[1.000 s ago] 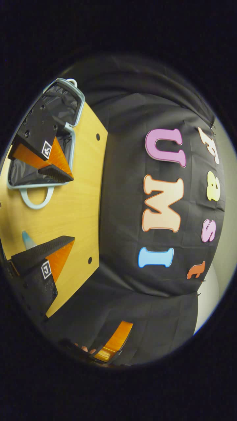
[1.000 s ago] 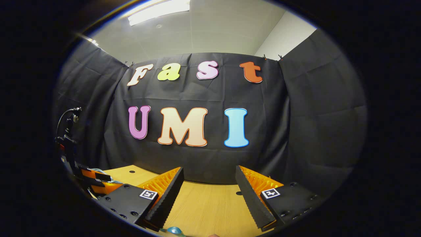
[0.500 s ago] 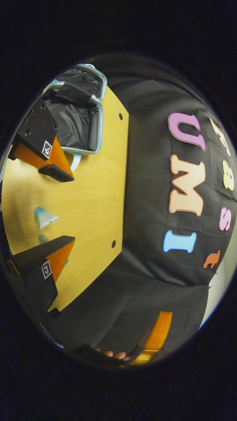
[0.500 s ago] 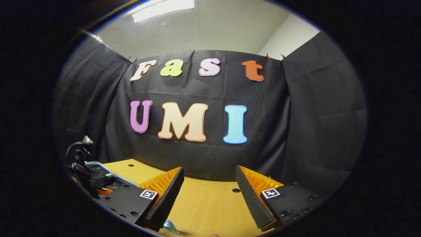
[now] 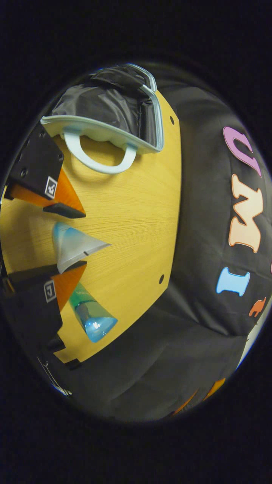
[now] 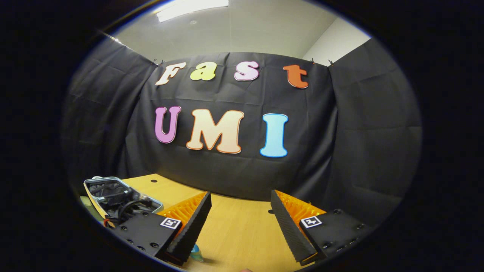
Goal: First open the suitcase, pack the skin care products into it, and then close the suitcase.
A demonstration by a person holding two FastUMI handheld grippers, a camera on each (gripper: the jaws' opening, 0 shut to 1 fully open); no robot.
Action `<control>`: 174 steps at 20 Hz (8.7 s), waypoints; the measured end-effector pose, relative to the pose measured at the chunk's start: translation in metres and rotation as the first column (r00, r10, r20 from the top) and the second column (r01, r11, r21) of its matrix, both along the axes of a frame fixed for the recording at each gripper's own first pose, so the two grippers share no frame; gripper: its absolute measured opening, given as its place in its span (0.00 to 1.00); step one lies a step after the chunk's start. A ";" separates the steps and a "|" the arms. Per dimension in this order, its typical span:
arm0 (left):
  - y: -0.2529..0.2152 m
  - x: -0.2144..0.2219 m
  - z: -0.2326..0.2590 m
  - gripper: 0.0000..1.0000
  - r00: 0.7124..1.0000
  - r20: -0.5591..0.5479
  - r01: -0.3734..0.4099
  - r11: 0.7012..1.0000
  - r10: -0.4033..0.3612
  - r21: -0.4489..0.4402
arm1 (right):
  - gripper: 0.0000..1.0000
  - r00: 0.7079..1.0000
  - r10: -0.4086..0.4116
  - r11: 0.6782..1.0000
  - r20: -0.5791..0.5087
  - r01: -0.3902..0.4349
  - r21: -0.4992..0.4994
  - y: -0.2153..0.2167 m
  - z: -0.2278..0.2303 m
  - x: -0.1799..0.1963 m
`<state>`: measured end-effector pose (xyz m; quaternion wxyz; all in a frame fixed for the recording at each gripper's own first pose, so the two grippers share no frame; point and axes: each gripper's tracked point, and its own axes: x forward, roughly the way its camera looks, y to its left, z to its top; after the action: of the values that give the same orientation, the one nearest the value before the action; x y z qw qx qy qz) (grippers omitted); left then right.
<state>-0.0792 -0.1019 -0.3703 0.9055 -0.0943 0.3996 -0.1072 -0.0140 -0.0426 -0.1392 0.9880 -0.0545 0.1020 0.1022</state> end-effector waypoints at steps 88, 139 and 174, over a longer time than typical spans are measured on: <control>0.651 -0.044 0.062 0.95 0.808 -0.071 -0.557 0.797 0.585 0.234 | 0.98 0.712 0.272 0.962 -0.648 -0.193 0.192 0.388 -0.209 -0.046; 0.334 0.056 0.251 0.02 0.963 0.214 -0.181 0.982 0.166 0.051 | 0.98 0.933 0.185 0.975 -0.310 -0.134 0.178 0.190 -0.102 0.025; 0.088 0.073 0.136 0.84 0.964 0.252 -0.129 0.980 0.088 0.150 | 0.98 0.984 0.007 0.992 -0.177 0.015 0.125 0.025 -0.048 0.019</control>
<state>-0.0061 -0.0139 -0.2339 0.9570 -0.0270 0.2866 -0.0347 0.0051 -0.0176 -0.1872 0.9767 0.0174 0.1830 0.1108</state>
